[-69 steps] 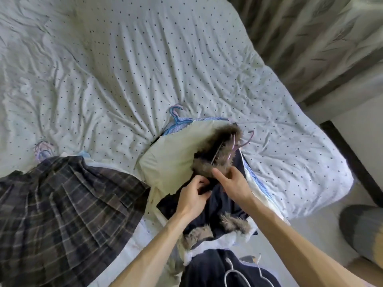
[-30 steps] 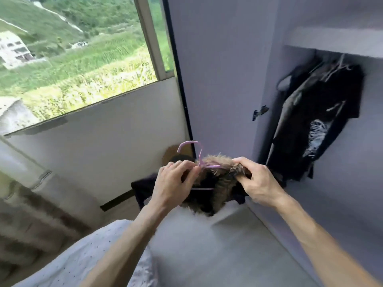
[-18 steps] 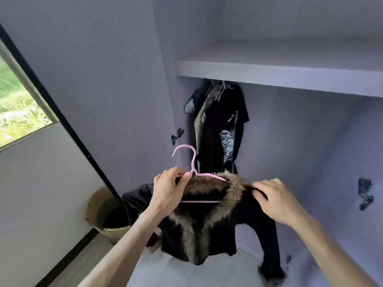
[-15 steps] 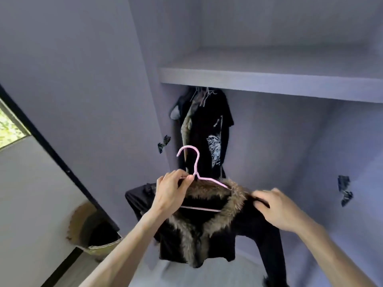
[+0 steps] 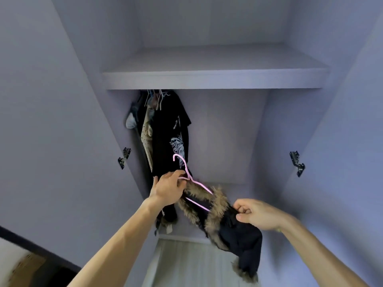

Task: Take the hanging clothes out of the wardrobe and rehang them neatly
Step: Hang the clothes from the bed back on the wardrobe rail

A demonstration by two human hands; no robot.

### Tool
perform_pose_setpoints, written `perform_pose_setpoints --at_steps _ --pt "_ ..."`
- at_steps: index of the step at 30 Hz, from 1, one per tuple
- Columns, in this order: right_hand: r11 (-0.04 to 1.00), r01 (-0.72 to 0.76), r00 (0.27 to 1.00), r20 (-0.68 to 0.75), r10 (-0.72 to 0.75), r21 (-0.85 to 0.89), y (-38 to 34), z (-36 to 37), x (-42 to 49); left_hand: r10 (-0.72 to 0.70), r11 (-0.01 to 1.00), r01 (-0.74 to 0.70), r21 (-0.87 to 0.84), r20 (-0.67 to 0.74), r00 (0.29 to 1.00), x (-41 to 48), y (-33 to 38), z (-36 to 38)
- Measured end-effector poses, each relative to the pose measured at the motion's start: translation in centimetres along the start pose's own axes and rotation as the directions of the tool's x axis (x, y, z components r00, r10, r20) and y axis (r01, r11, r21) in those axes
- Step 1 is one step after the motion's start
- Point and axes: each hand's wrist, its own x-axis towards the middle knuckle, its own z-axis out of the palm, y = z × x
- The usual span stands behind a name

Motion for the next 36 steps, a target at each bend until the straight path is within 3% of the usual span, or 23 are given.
perform_pose_setpoints --at_steps 2,5,11,15,18,23,27,36 --pt "0.996 -0.033 0.999 0.015 0.032 0.088 -0.5 0.9 0.5 -0.003 0.992 -0.005 0.122 0.06 0.998 0.6 -1.1 -1.2" --pt "0.964 -0.087 0.996 0.005 0.089 0.253 -0.8 2.4 1.5 -0.027 0.954 0.014 0.299 0.041 0.999 1.7 -3.7 -3.8" --pt "0.888 -0.091 0.991 -0.043 0.124 0.45 -2.8 3.3 5.1 -0.043 0.748 0.175 0.64 -0.217 0.975 2.9 -8.0 -11.5" --pt "0.831 -0.053 0.979 -0.133 0.152 0.554 -4.8 2.5 9.6 0.148 0.681 0.259 0.685 -0.475 0.867 4.0 -10.4 -17.0" --pt "0.8 -0.007 0.965 -0.207 0.163 0.6 -6.4 1.7 13.7 0.184 0.614 0.371 0.697 -0.583 0.791 4.0 -12.0 -20.2" --pt "0.784 0.118 0.942 -0.318 0.105 0.609 -10.0 -1.4 20.2 0.223 0.353 0.451 0.82 -0.542 0.81 3.4 -14.9 -20.9" --pt "0.798 0.22 0.912 -0.409 0.036 0.561 -12.8 -4.7 25.1 0.329 0.394 0.423 0.816 -0.555 0.764 4.1 -16.2 -20.9" --pt "0.826 0.224 0.897 -0.44 0.032 0.517 -17.3 -10.5 35.1 0.417 0.405 0.421 0.812 -0.573 0.705 4.7 -16.5 -20.7"
